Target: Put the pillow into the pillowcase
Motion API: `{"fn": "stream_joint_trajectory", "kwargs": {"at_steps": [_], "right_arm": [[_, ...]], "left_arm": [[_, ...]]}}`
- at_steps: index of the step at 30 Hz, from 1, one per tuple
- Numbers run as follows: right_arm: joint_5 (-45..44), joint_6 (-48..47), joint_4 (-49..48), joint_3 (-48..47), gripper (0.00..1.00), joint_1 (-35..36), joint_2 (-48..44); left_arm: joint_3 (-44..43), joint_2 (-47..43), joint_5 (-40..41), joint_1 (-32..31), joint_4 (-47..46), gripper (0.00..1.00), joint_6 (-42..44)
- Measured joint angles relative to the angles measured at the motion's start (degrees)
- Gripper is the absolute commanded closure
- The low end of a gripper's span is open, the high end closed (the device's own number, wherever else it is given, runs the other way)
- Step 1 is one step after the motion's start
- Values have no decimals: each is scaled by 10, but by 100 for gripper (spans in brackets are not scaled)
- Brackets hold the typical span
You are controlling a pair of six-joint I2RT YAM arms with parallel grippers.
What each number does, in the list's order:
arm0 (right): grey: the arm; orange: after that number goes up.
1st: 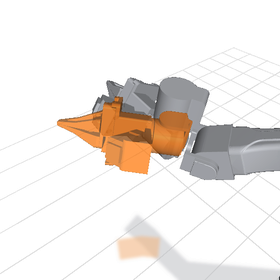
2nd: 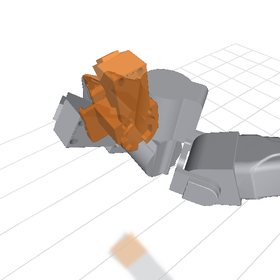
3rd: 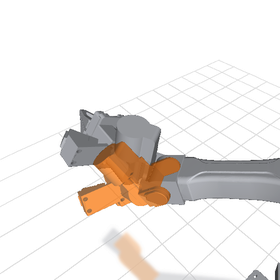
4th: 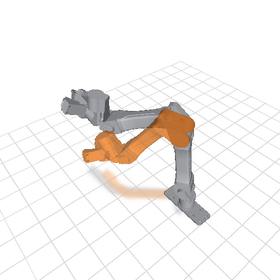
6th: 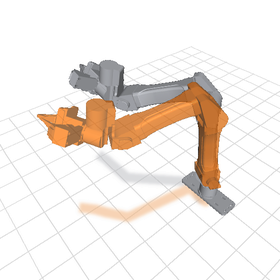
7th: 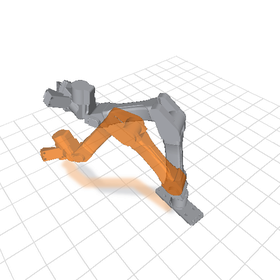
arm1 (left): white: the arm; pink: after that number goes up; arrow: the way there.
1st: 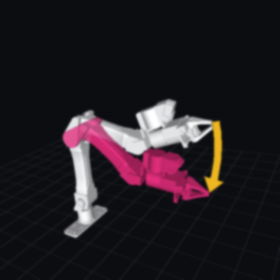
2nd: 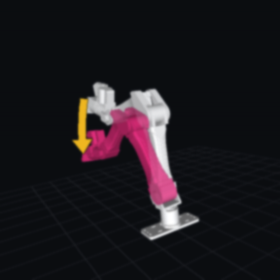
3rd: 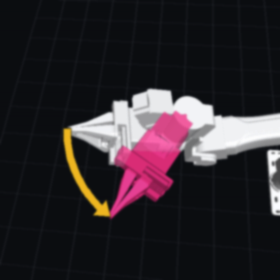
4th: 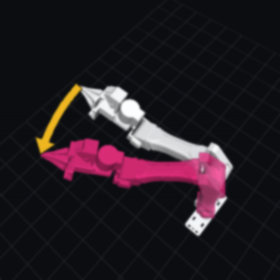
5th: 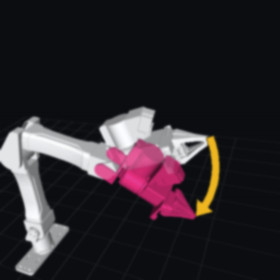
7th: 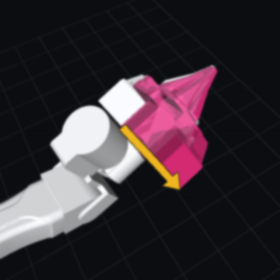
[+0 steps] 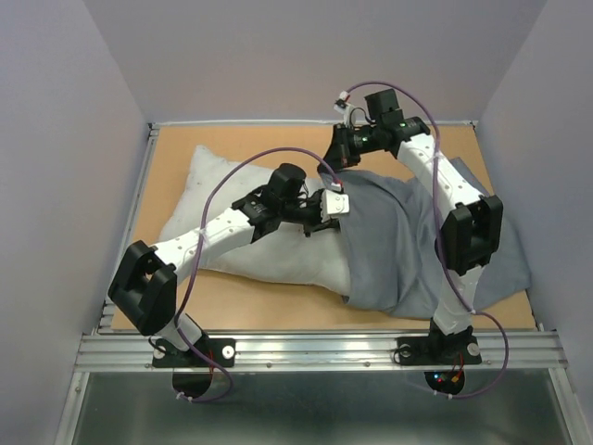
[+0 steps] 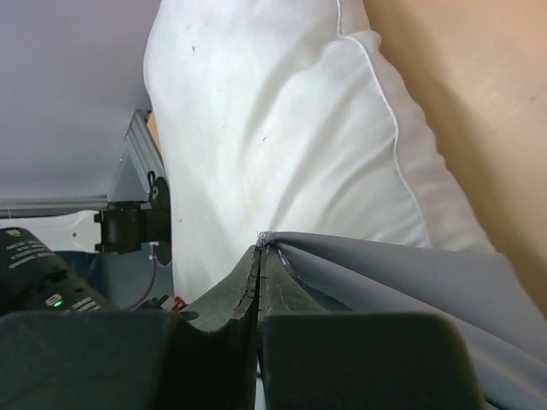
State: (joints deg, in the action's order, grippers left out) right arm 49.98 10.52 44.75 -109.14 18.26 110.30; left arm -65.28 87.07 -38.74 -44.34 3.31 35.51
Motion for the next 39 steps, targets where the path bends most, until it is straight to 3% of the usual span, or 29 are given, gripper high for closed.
{"fn": "stream_joint_trajectory", "kwargs": {"at_steps": [5, 7, 8, 9, 11, 12, 13, 15, 17, 18, 23, 24, 29, 34, 39], "right_arm": [[-22, 34, -53, -24, 99, 30, 56], [-41, 37, -62, -48, 91, 27, 84], [-50, 38, -67, -63, 80, 23, 98], [-60, 38, -69, -73, 52, 19, 108], [-82, 41, -72, -83, 29, 7, 115], [-90, 36, -75, -84, 6, 1, 115], [-99, 35, -75, -84, 3, -9, 110], [-116, 26, -74, -76, 2, -34, 91], [-130, 6, -71, -27, 2, -64, 40], [-133, -2, -61, -8, 2, -75, 17], [-153, -86, -2, 175, 10, -120, -215], [-152, -98, 2, 199, 11, -114, -250], [-192, -171, 52, 346, 18, -86, -355], [-319, -193, 63, 432, 30, -124, -312], [-438, -197, 36, 439, 34, -162, -270]], "left_arm": [[3, -3, 2, 43, -69, 100, -2], [12, -3, 2, 58, -96, 100, -3], [16, -2, 2, 68, -109, 100, -3], [19, -2, 1, 75, -116, 100, -4], [19, 3, 0, 90, -123, 100, -5], [17, 8, 18, 98, -124, 67, -8], [15, 11, 39, 101, -122, 59, -9], [3, 18, 79, 106, -110, 40, -76], [-17, 19, 101, 113, -77, 33, -103], [-25, 15, 105, 116, -59, 26, -99], [-33, -45, 107, 122, 78, 23, -18], [-33, -66, 104, 122, 112, 10, 10], [-10, -147, 99, 118, 207, 10, 100], [28, -158, 106, 113, 228, 14, 114], [59, -138, 129, 107, 212, 22, 94]]}}
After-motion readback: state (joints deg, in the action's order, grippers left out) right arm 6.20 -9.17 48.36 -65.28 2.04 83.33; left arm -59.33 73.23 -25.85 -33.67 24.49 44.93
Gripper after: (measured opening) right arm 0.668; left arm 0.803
